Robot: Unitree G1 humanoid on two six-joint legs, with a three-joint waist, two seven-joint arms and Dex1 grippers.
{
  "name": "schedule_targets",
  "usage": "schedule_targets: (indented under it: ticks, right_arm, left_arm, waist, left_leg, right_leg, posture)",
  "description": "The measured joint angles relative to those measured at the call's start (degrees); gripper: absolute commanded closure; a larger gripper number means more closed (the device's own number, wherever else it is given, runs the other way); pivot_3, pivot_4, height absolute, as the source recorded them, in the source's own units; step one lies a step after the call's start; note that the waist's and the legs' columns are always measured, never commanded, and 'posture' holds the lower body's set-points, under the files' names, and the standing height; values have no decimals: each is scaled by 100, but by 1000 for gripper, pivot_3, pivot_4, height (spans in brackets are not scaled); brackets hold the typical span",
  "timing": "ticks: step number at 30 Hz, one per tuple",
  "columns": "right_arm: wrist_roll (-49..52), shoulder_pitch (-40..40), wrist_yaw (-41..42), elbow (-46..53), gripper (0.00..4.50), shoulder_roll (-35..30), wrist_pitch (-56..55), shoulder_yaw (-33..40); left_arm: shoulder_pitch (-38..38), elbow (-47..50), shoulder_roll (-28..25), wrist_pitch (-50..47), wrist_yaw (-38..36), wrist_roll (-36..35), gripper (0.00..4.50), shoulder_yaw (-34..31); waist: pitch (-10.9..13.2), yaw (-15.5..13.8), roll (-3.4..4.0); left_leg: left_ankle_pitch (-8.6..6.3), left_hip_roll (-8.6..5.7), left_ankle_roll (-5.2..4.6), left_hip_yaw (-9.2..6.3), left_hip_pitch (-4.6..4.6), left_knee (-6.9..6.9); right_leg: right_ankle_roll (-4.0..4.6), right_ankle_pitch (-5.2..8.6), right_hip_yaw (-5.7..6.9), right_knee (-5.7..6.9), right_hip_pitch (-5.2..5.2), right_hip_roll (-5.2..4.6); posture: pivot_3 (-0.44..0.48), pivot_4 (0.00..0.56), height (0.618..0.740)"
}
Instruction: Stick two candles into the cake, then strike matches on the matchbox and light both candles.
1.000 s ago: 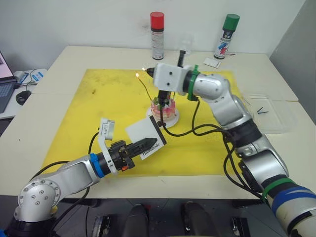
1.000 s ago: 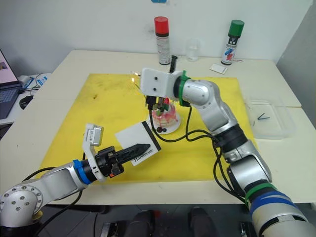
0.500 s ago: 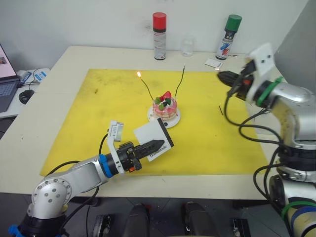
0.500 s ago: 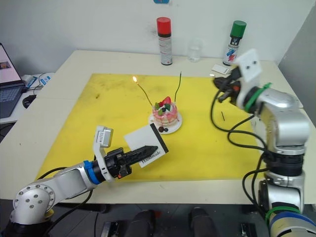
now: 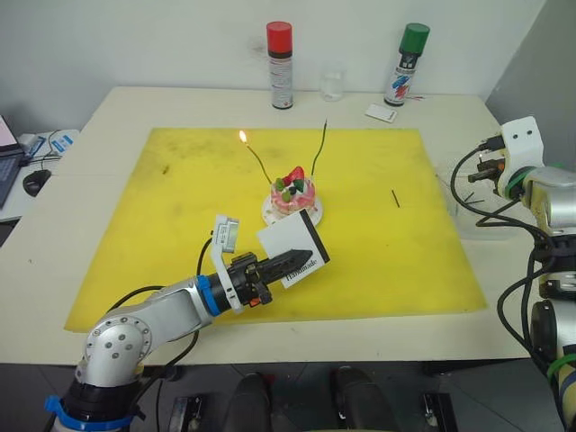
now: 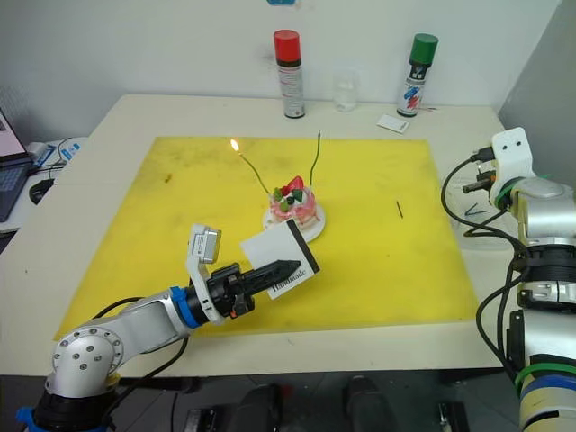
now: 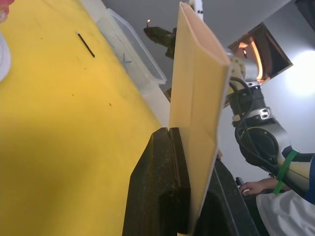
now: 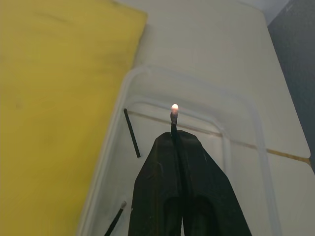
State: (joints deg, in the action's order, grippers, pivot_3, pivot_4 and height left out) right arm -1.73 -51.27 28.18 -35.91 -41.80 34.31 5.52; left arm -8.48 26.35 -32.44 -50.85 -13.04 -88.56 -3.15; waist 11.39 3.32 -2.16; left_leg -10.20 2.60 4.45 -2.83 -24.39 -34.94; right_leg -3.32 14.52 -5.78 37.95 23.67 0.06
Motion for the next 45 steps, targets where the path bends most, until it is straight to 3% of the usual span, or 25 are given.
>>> schedule_targets:
  ticks: [3,13,17,21,25,30,37,40,42,45]
  right_arm:
    - [-47,-29,-50,-407,3506,-12,-256,-15]
    - [-47,-191,-623,-720,36,-79,-1158,157]
    - [431,-63,-390,-209,36,197,-1520,482]
    - [1048,636,300,989,36,825,-1598,425]
    - [1210,1215,415,1403,36,1225,-1607,294]
    - [1170,1585,26,1220,36,1732,-2105,276]
    - [946,1434,-611,454,36,2399,-2579,175]
    - [815,1235,-841,3,628,2471,-2828,143]
    - [733,1094,-925,-177,1278,2469,-2958,130]
    - [685,1035,-971,-316,1278,2481,-3019,99]
  left_arm:
    - [111,3,14,2,3,18,4500,-4]
    - [178,28,28,6,78,20,4500,-11]
    - [174,28,6,3,83,14,4500,-64]
    - [161,30,-55,-18,86,-37,4500,-95]
    - [209,33,-204,-32,109,-125,4500,-185]
    - [339,191,-392,-34,171,-369,4500,-276]
    - [363,282,-464,-18,362,-546,4500,-294]
    - [359,281,-529,-16,375,-559,4500,-295]
    - [355,281,-567,-14,383,-567,4500,-295]
    - [356,282,-575,-7,394,-582,4500,-296]
  waist:
    - [0,-3,0]
    - [1,-3,1]
    - [0,20,2]
    - [0,13,2]
    - [0,-37,3]
    - [1,-22,4]
    - [0,7,4]
    - [0,1,4]
    - [0,1,4]
    - [0,0,4]
  left_leg:
    - [0,0,0,-1,0,0]
    - [0,0,0,-2,0,-4]
    - [0,2,0,-3,2,-3]
    - [0,8,0,-18,8,-2]
    - [1,4,0,-17,3,-10]
    - [1,4,0,-15,5,-13]
    - [1,5,-1,-15,7,-13]
    - [1,5,-1,-15,7,-13]
    - [1,5,-1,-15,7,-13]
    - [1,5,-1,-17,7,-12]
  right_leg:
    - [-2,-1,0,0,0,0]
    - [-10,-6,-1,2,-1,1]
    - [-12,-6,0,4,-2,3]
    - [-12,-6,10,6,-13,11]
    - [-13,-7,9,3,-14,7]
    - [-14,-8,7,5,-14,7]
    - [-15,-10,6,6,-15,9]
    - [-14,-9,6,3,-15,8]
    - [-15,-9,6,2,-16,8]
    - [-14,-9,8,3,-16,9]
  posture:
    - [0,150,740]
    - [0,150,740]
    - [0,150,740]
    - [0,150,740]
    - [0,150,740]
    - [0,150,740]
    - [0,150,740]
    - [0,150,740]
    - [0,150,740]
    - [0,150,740]
